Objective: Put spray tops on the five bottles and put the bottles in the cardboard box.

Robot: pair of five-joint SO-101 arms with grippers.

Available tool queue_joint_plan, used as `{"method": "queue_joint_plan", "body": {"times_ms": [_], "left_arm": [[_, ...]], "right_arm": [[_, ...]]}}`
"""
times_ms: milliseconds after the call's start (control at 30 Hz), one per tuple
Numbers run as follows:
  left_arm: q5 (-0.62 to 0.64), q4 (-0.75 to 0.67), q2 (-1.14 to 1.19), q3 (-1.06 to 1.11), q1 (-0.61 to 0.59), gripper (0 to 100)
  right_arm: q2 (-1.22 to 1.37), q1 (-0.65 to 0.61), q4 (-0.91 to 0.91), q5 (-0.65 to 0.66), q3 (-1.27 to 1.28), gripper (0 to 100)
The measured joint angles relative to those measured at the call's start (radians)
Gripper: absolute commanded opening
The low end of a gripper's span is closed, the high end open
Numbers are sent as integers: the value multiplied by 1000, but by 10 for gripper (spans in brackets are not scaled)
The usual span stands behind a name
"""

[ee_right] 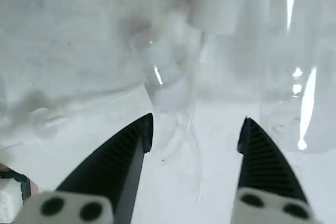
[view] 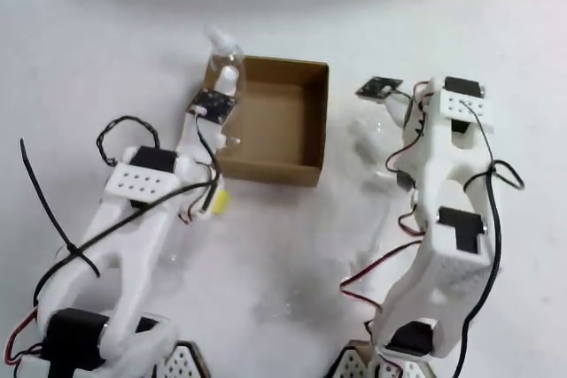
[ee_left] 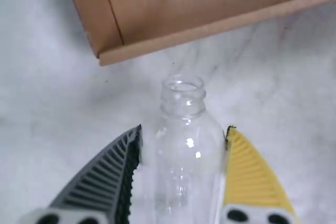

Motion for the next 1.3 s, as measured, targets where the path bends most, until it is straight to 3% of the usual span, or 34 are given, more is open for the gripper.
{"method": "queue_joint_plan", "body": {"times_ms": [233,433,567,867,1000,1167,1300], "left_arm": [[0,0,0,0,0,86],[0,0,0,0,0,86],[0,0,0,0,0,86],[-2,0,0,0,0,86],[-2,0,0,0,0,86],[-2,0,0,0,0,86],[-2,0,0,0,0,86]], "right_arm": [[-215,-71,25,0,201,134],[-350,-103,-132,0,396,153],[-353,-104,-193,44,439,219],[-281,-66,-278,170,445,166],[-267,-61,-287,176,445,163],[-264,-61,-288,176,443,80],[-264,-55,-321,176,443,88]]}}
